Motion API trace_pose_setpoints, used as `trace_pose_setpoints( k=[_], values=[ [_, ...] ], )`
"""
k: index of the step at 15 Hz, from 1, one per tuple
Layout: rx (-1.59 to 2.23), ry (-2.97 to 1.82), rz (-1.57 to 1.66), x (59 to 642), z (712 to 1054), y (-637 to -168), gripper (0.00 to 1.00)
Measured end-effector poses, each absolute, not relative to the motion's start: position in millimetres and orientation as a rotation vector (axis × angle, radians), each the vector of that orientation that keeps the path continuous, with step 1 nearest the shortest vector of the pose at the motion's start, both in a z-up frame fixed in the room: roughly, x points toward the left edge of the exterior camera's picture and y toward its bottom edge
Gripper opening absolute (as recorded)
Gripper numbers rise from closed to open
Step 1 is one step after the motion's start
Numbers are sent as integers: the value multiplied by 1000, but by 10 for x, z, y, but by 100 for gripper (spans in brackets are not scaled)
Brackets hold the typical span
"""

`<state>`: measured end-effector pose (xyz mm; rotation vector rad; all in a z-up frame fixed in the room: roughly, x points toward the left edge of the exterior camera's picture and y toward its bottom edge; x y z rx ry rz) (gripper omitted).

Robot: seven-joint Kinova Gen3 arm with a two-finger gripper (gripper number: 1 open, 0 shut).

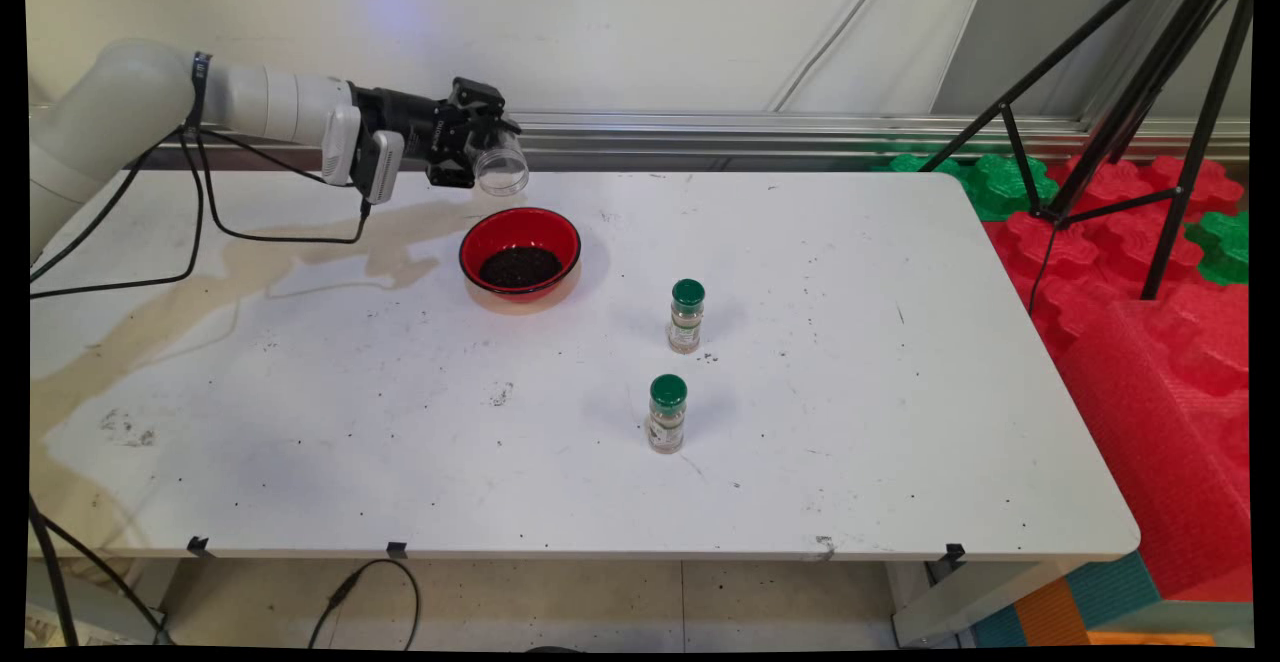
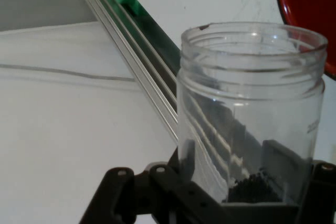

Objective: Pour the black seasoning powder in the red bowl

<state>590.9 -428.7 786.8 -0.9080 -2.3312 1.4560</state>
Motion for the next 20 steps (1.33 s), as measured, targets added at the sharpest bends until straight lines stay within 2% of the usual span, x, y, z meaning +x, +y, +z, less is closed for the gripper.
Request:
trace_pose_setpoints(
  k=[20],
  values=[
    [-1242, -2281, 1589, 5820, 7893, -4109, 0]
  ],
)
